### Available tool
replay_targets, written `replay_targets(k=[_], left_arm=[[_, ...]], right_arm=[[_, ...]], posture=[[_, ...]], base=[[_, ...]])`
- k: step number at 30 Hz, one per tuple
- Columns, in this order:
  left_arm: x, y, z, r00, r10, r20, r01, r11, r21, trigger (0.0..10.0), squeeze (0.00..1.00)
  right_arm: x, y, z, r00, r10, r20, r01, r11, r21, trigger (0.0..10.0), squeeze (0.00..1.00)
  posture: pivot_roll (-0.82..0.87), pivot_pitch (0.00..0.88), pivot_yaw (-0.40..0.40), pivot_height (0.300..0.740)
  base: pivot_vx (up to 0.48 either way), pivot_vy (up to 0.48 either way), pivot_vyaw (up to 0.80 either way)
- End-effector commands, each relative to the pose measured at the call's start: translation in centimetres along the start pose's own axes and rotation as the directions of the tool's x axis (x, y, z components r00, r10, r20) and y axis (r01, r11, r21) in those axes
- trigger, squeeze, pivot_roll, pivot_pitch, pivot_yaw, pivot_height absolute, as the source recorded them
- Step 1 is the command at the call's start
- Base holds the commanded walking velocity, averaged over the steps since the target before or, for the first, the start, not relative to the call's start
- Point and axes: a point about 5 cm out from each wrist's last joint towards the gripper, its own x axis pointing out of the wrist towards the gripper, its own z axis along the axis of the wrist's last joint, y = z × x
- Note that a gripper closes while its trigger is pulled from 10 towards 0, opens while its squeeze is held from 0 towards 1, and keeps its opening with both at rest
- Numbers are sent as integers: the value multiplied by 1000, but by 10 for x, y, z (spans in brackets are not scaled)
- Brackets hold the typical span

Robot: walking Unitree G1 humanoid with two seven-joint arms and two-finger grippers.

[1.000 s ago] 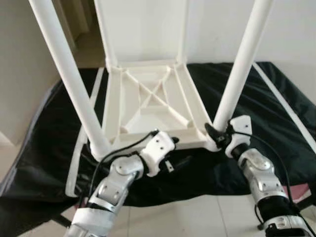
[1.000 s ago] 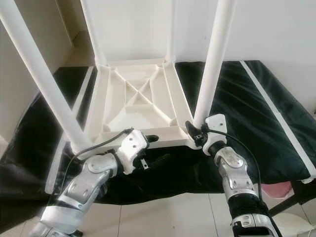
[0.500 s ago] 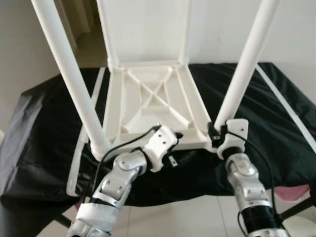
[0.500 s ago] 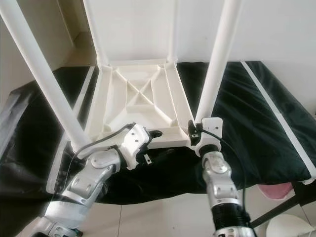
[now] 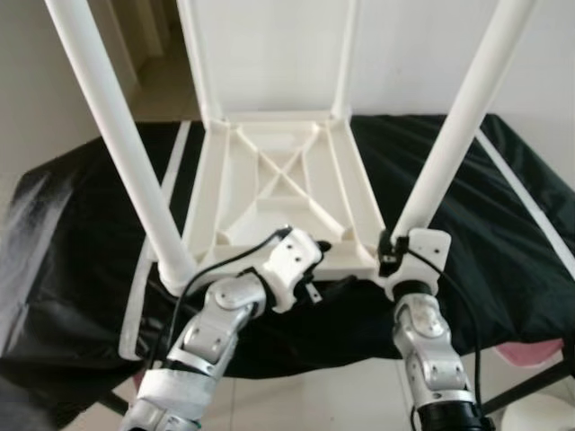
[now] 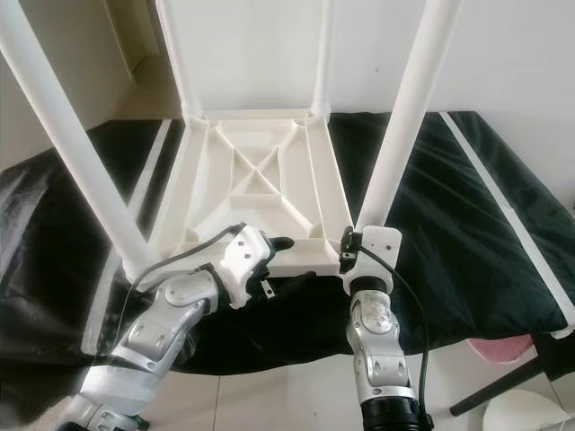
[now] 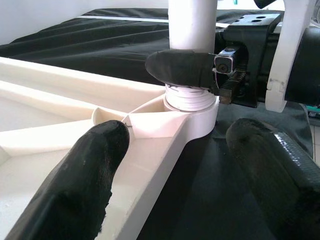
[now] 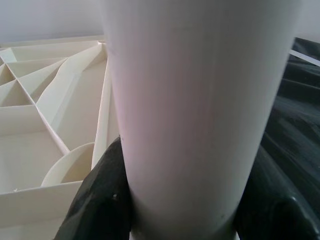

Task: Building children table

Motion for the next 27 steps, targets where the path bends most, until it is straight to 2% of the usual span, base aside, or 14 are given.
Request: replay_targets(k=[1, 11, 12, 13, 14, 15, 16, 23, 24, 25, 27], left_arm=[[-2, 0, -4, 1000, 1, -13, -1, 1000, -11, 10000, 0], [-4, 6, -3, 1000, 25, -15, -25, 1000, 2, 10000, 0], [-4, 7, -3, 1000, 25, -15, -25, 1000, 2, 10000, 0], [-4, 7, -3, 1000, 25, -15, -25, 1000, 2, 10000, 0], [-5, 7, -3, 1000, 25, -16, -25, 1000, 4, 10000, 0], [-5, 7, -3, 1000, 25, -16, -25, 1000, 4, 10000, 0], [-5, 6, -3, 1000, 23, -16, -23, 1000, 4, 10000, 0], [-4, 4, -4, 1000, 12, -19, -12, 1000, 5, 10000, 0], [-4, 4, -4, 1000, 11, -20, -11, 1000, 6, 10000, 0], [-4, 5, -4, 1000, 13, -17, -13, 1000, 6, 10000, 0], [-5, 6, -3, 1000, 14, -16, -14, 1000, 6, 10000, 0]], right_arm=[[-6, -1, -20, 993, -9, -116, 11, 1000, 23, 10000, 0], [-1, 2, -14, 995, 6, -103, -6, 1000, 2, 10000, 0], [0, 2, -13, 995, 7, -98, -8, 1000, -3, 10000, 294], [0, 2, -13, 995, 7, -98, -8, 1000, -3, 10000, 294], [0, 1, -13, 996, 10, -94, -11, 1000, -7, 10000, 455], [0, 1, -13, 996, 10, -94, -11, 1000, -7, 10000, 455], [0, 0, -11, 996, 18, -84, -19, 1000, -16, 10000, 1000], [5, -13, -4, 997, 76, -29, -78, 996, -45, 10000, 1000], [6, -15, -3, 993, 114, -24, -115, 993, -35, 10000, 302], [8, -20, -1, 983, 185, -15, -185, 982, -31, 10000, 0], [9, -22, 0, 976, 216, -10, -216, 976, -36, 10000, 0]], posture=[[-90, 0, -2, 740], [-79, 0, -6, 740], [-80, 0, -5, 740], [-80, 0, -5, 740], [-81, 0, -4, 740], [-81, 0, -4, 740], [-81, 0, -4, 740], [-82, 0, -1, 740], [-80, 0, 1, 740], [-79, 0, 1, 740], [-79, 0, 1, 740]], base=[[0, 0, 0], [0, 0, 0], [0, 0, 0], [0, 0, 0], [0, 0, 0], [0, 0, 0], [0, 0, 0], [0, 0, 0], [0, 0, 0], [0, 0, 0], [0, 0, 0]])
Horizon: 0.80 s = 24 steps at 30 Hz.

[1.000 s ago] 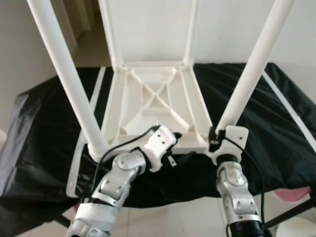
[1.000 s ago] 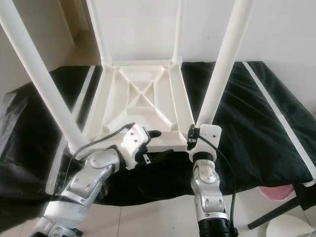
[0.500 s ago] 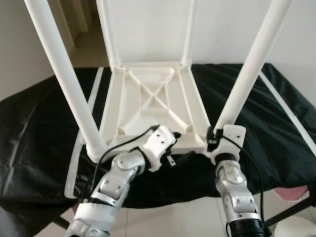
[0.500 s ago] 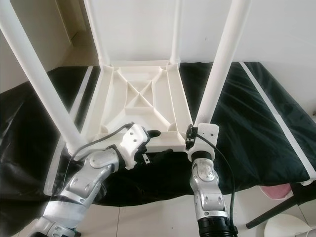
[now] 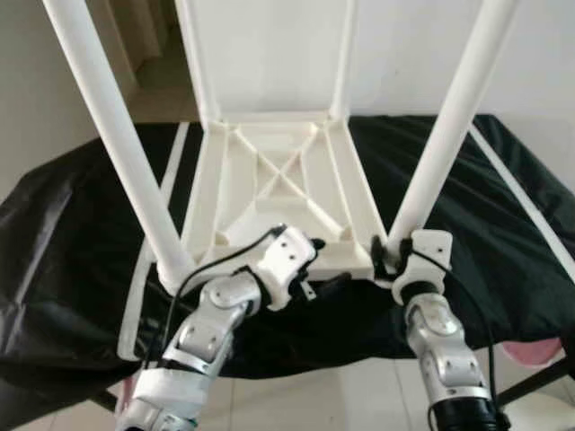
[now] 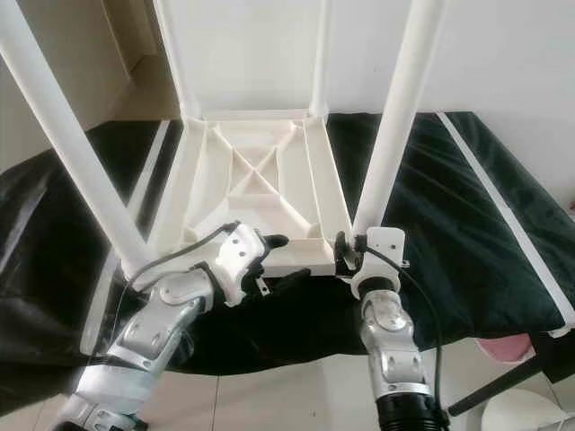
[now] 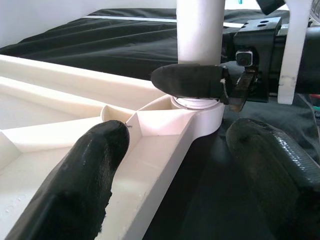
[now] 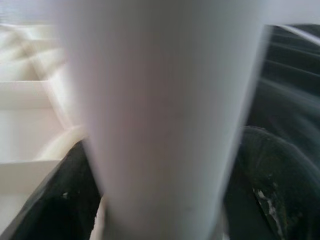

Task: Building children table

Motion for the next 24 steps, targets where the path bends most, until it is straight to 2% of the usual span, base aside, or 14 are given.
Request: replay_targets(k=[1, 3, 6, 9, 14, 20, 21, 23, 24], left_arm=[[0, 1, -2, 1000, -6, -9, 6, 1000, 1, 10000, 0], [-1, 2, -2, 1000, -3, -11, 3, 1000, 2, 10000, 0], [-1, 2, -2, 1000, -3, -11, 3, 1000, 2, 10000, 0], [0, 2, -2, 1000, -3, -11, 4, 1000, 4, 10000, 0], [0, 2, -1, 1000, -1, -10, 1, 1000, 7, 10000, 0], [-2, 3, -1, 1000, 4, -12, -4, 1000, 6, 10000, 0], [-2, 3, -1, 1000, 6, -14, -6, 1000, 6, 10000, 0], [-3, 3, -1, 1000, 7, -14, -7, 1000, 6, 10000, 0], [-3, 4, -1, 1000, 10, -16, -10, 1000, 6, 10000, 0]], right_arm=[[1, -3, -1, 999, 43, 4, -43, 999, 15, 10000, 0], [5, -10, 1, 993, 115, 3, -115, 993, -2, 10000, 0], [7, -13, 2, 987, 159, 2, -159, 987, -24, 10000, 0], [14, -16, 7, 959, 282, -10, -282, 954, -103, 10000, 0], [20, -16, 9, 936, 351, -24, -351, 925, -143, 10000, 0], [24, -17, 10, 919, 394, -27, -393, 907, -148, 10000, 0], [24, -17, 10, 916, 399, -29, -399, 905, -148, 3804, 0], [24, -17, 9, 915, 403, -30, -402, 903, -148, 3804, 0], [23, -16, 8, 914, 405, -34, -405, 902, -149, 0, 0]], posture=[[-79, 0, 1, 740], [-78, 0, 5, 740], [-78, 0, 5, 740], [-74, 0, 5, 740], [-65, 0, 1, 740], [-60, 0, 1, 740], [-53, 0, -2, 740], [-53, 0, -2, 740], [-50, 0, -1, 740]], base=[[0, 0, 0], [0, 0, 0], [0, 0, 0], [0, 0, 0], [0, 0, 0], [0, 0, 0], [0, 0, 0], [0, 0, 0], [0, 0, 0]])
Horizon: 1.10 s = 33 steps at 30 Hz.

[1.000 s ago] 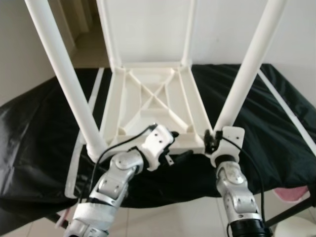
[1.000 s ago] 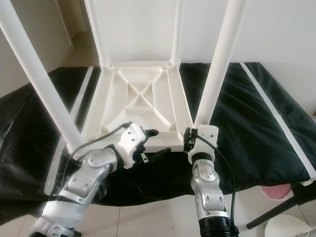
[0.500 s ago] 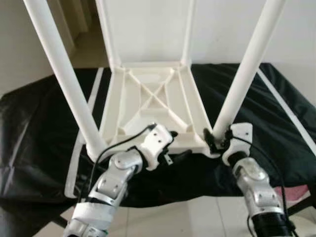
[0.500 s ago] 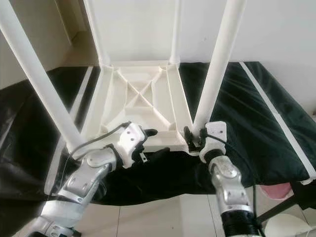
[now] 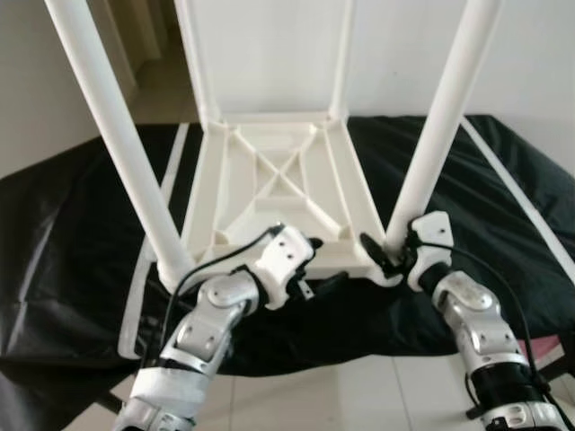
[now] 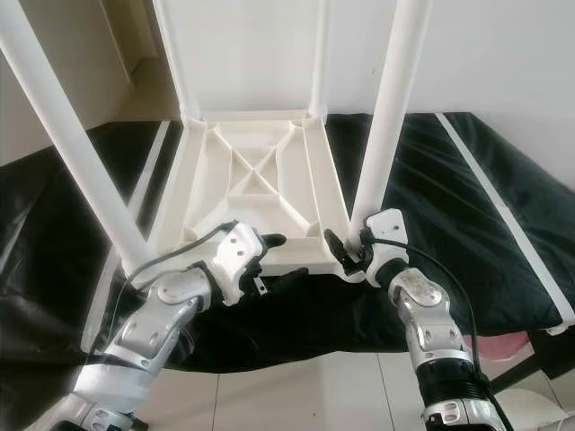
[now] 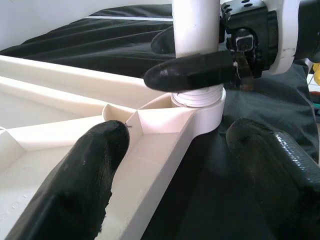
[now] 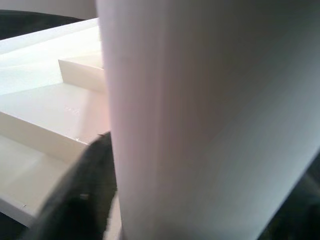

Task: Building children table

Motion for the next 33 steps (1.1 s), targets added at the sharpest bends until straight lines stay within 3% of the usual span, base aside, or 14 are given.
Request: replay_targets(k=[1, 13, 14, 15, 16, 27, 33], left_arm=[[-1, 1, -1, 1000, 7, -7, -7, 1000, -3, 10000, 0], [-2, 4, 1, 1000, 14, -8, -14, 1000, 0, 10000, 0], [-2, 4, 1, 1000, 14, -7, -14, 1000, -1, 10000, 0], [-2, 4, 2, 1000, 14, -6, -14, 1000, -1, 10000, 0], [-2, 4, 2, 1000, 13, -7, -13, 1000, 0, 10000, 0], [0, 5, 2, 1000, 20, -5, -20, 1000, -1, 10000, 0], [-1, 4, 1, 1000, 22, -5, -22, 1000, -5, 10000, 0]], right_arm=[[1, 0, -1, 1000, 14, -4, -14, 1000, -4, 0, 0], [-2, -2, -7, 1000, -20, -7, 20, 999, 27, 0, 0], [-2, -2, -7, 1000, -27, -8, 27, 999, 30, 1333, 0], [-2, -2, -7, 999, -32, -9, 33, 999, 32, 1333, 0], [-2, -3, -7, 998, -57, -7, 57, 998, 38, 10000, 0], [2, 7, -6, 964, -265, -19, 266, 960, 83, 10000, 0], [3, 15, -5, 904, -423, -61, 427, 896, 121, 10000, 0]], posture=[[-50, 0, -1, 740], [-44, 3, 4, 740], [-44, 5, 2, 740], [-44, 6, 2, 740], [-44, 6, 2, 740], [-46, 9, -3, 740], [-50, 14, -5, 740]], base=[[0, 0, 0], [0, 0, 0], [0, 0, 0], [0, 0, 0], [0, 0, 0], [0, 0, 0], [0, 0, 0]])
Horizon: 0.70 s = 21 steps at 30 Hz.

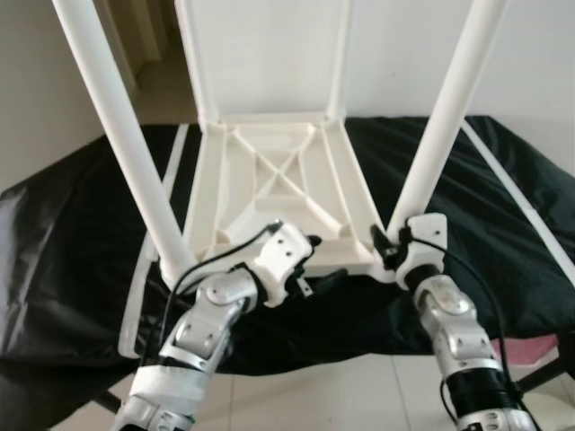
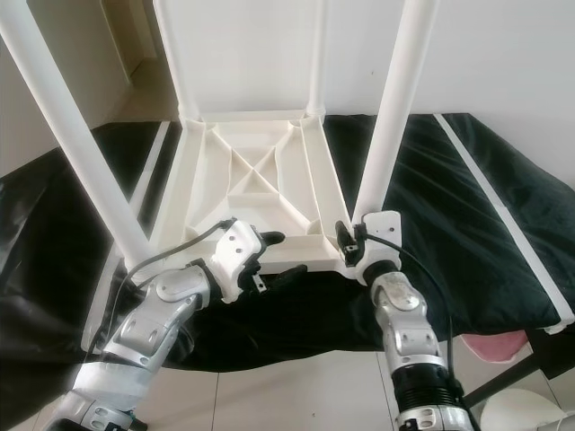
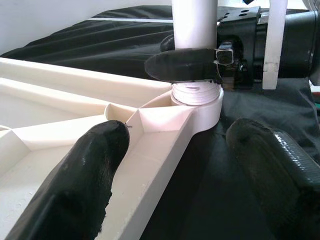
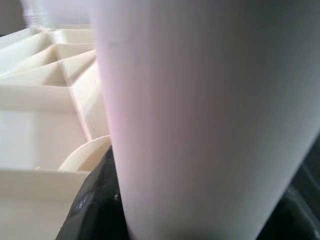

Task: Building children table

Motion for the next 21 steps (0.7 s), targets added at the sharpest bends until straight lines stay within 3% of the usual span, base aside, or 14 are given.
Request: replay_targets(k=[1, 5, 7, 21], left_arm=[[-1, 1, -1, 1000, 15, -8, -15, 1000, -10, 10000, 0], [-2, 2, -1, 1000, 23, -6, -23, 1000, -15, 10000, 0], [-2, 2, -1, 1000, 28, -6, -28, 999, -16, 10000, 0], [-3, 1, -2, 1000, 26, -8, -26, 1000, -18, 10000, 0]], right_arm=[[-4, -2, -6, 993, -108, -39, 109, 994, 10, 10000, 0], [-12, 2, -12, 950, -304, -78, 308, 950, 45, 10000, 0], [-16, 8, -17, 933, -344, -110, 352, 934, 63, 10000, 0], [-15, 14, -14, 940, -321, -112, 328, 943, 58, 10000, 0]], posture=[[-47, 19, -11, 740], [-41, 22, -15, 740], [-40, 23, -15, 740], [-34, 28, -16, 740]], base=[[0, 0, 0], [0, 0, 0], [0, 0, 0], [0, 0, 0]])
